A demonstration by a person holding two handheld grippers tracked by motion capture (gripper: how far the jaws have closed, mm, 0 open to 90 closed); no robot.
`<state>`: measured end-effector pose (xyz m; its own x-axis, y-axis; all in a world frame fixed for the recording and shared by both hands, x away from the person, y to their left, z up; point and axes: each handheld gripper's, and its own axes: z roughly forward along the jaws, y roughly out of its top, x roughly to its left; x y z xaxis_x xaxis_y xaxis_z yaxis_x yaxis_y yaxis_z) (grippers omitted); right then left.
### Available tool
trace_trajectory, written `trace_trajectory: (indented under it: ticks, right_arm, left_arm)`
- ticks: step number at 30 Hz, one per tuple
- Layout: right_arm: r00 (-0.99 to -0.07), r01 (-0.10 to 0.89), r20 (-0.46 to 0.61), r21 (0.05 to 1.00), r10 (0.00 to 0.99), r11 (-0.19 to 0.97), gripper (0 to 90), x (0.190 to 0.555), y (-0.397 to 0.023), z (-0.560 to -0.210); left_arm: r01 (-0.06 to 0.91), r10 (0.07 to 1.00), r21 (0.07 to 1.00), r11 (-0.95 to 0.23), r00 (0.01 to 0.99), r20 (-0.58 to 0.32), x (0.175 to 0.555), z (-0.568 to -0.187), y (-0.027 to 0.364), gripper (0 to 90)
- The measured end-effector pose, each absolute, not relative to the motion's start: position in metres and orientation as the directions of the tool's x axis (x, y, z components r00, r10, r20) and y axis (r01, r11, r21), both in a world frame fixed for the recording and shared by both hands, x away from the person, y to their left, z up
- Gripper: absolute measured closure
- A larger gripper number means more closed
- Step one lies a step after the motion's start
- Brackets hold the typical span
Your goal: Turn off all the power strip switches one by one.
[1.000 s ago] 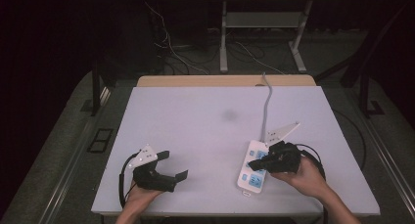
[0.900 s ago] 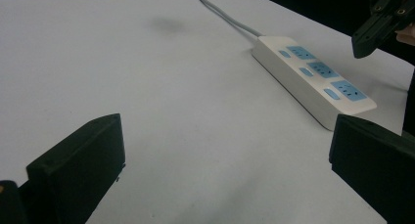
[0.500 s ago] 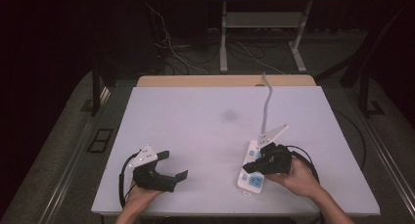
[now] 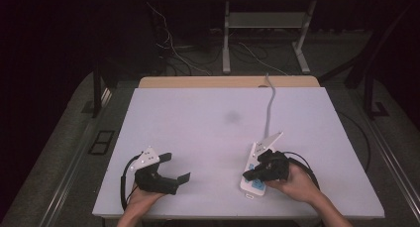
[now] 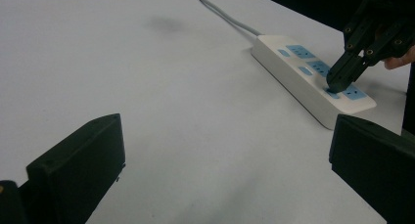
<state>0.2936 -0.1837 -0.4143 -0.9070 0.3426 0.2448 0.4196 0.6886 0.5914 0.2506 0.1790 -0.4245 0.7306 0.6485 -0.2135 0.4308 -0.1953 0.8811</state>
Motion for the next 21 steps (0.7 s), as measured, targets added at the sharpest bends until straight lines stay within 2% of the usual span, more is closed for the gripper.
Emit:
trace_trajectory:
  ticks: [10, 14, 21]
  right_arm:
    - [-0.907, 0.418, 0.244, 0.606, 0.343, 0.676, 90.0, 0.2922, -0.185, -0.4161]
    - [-0.892, 0.451, 0.291, 0.626, 0.346, 0.637, 90.0, 0.294, -0.1908, -0.4208]
    - [-0.901, 0.43, 0.253, 0.63, 0.352, 0.647, 90.0, 0.2901, -0.188, -0.4203]
  left_arm:
    - [0.43, 0.648, 0.881, -0.197, 0.731, -0.212, 0.2506, -0.4248, 0.1784, 0.0]
    - [0.429, 0.646, 0.881, -0.2, 0.733, -0.211, 0.2508, -0.4248, 0.1779, 0.0]
    - [0.429, 0.642, 0.883, -0.191, 0.735, -0.218, 0.2511, -0.4247, 0.1786, 0.0]
